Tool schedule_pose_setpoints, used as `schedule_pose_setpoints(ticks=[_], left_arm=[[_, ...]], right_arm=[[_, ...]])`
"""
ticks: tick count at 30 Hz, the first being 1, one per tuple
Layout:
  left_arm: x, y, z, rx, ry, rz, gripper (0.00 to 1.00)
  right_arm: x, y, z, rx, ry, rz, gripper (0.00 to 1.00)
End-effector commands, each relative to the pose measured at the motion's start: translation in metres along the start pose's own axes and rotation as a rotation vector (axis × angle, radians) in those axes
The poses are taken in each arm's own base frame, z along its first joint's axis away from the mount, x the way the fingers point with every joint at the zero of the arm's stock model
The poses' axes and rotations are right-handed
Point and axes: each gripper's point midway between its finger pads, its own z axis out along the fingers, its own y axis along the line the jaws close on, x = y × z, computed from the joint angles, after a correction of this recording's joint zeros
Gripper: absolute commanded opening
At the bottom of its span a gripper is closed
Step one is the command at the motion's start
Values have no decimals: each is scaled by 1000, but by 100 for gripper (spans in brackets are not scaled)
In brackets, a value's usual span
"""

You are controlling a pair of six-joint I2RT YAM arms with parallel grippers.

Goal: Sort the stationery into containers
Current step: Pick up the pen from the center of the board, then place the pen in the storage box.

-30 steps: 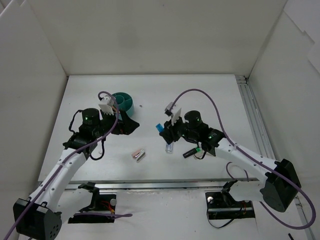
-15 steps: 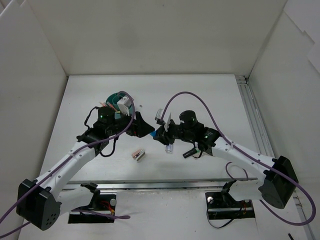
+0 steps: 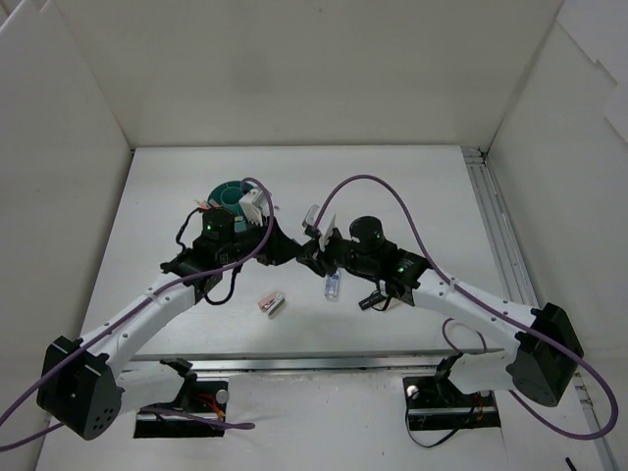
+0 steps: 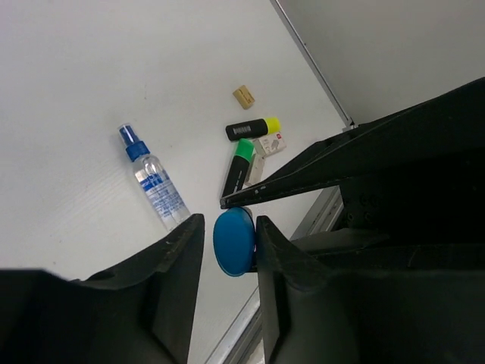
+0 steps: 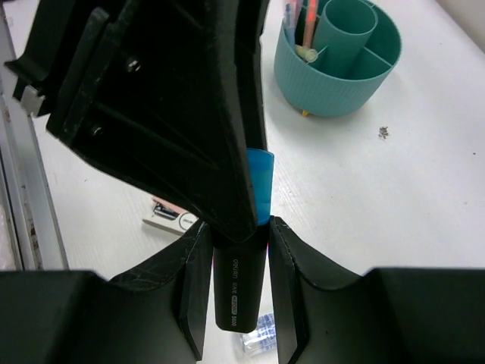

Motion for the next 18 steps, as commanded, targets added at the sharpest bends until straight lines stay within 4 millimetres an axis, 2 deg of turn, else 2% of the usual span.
schedule_pose_setpoints(ticks=[1,3,4,6,7,8,9,10,11,12,14,16,18], left_arm=[[-21,-21,-3,58,-78,52,28],[-22,-21,-2,57,-84,59,15],[-23,-21,-2,54,-85,59,0],[-25,-19,-3,39,-92,59,0],[-26,-18,-3,32,-96,64,0],[-28,-14,-3,1,-107,63,0],[-35,-13,-5,-18,-125,74,0],[-42,-5,-7,-74,-154,92,0],[-45,-1,-10,-111,-157,96,0],[-56,-4,-14,-129,-185,116,0],[-72,15,-27,-230,-232,143,0],[-93,24,-38,-293,-293,168,0],[-113,41,-52,-378,-344,186,0]], right_arm=[[-55,-20,1,103,-172,-15,0],[-55,-23,4,116,-168,-6,0],[-56,-23,5,124,-168,-3,0],[-55,-27,6,141,-161,19,3],[-55,-30,6,161,-157,29,8],[-57,-31,6,166,-158,30,21],[-58,-33,5,175,-159,38,26],[-59,-32,3,172,-157,43,33],[-59,-32,2,174,-155,44,54],[-62,-28,-2,161,-163,43,60],[-65,-28,-10,169,-170,45,85],[-63,-31,-16,194,-160,62,98],[-62,-37,-26,238,-160,95,98]])
